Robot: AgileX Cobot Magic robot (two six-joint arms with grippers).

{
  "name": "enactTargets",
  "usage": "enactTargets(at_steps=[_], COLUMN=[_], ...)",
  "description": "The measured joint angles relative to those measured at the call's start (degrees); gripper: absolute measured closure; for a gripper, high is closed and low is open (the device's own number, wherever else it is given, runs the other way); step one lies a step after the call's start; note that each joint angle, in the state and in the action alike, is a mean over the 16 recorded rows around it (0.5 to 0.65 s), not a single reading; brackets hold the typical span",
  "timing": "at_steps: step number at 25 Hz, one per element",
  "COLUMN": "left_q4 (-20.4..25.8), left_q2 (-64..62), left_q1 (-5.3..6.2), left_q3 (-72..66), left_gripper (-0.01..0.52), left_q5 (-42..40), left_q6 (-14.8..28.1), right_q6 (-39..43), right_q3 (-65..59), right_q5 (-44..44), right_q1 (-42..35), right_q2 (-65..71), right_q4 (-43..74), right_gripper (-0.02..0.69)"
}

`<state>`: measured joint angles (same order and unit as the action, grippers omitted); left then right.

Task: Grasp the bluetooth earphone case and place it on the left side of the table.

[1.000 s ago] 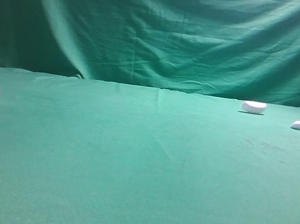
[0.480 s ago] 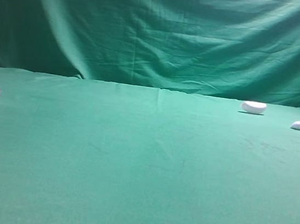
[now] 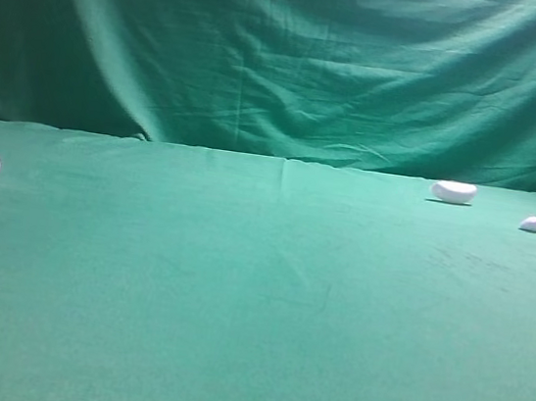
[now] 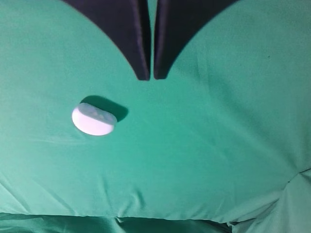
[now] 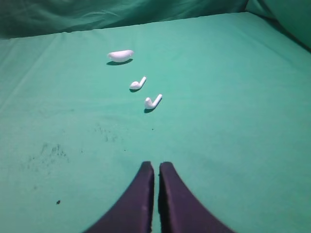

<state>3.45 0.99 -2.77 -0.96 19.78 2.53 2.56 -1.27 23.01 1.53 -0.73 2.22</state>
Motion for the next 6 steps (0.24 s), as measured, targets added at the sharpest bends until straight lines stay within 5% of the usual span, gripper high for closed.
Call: enactTargets(at_steps=[6], left_q4=[0.0], left_q2=[0.0], left_q1=[0.0], left_q3=[0.0], left_gripper=[0.514], left_q5=[0.0], left_q6=[0.0], right_q6=[0.0], right_q3=[0.0], right_q5=[-0.03], right_q1=[0.0], right_q2=[0.0], right_q4=[0.0], right_gripper=[0.665])
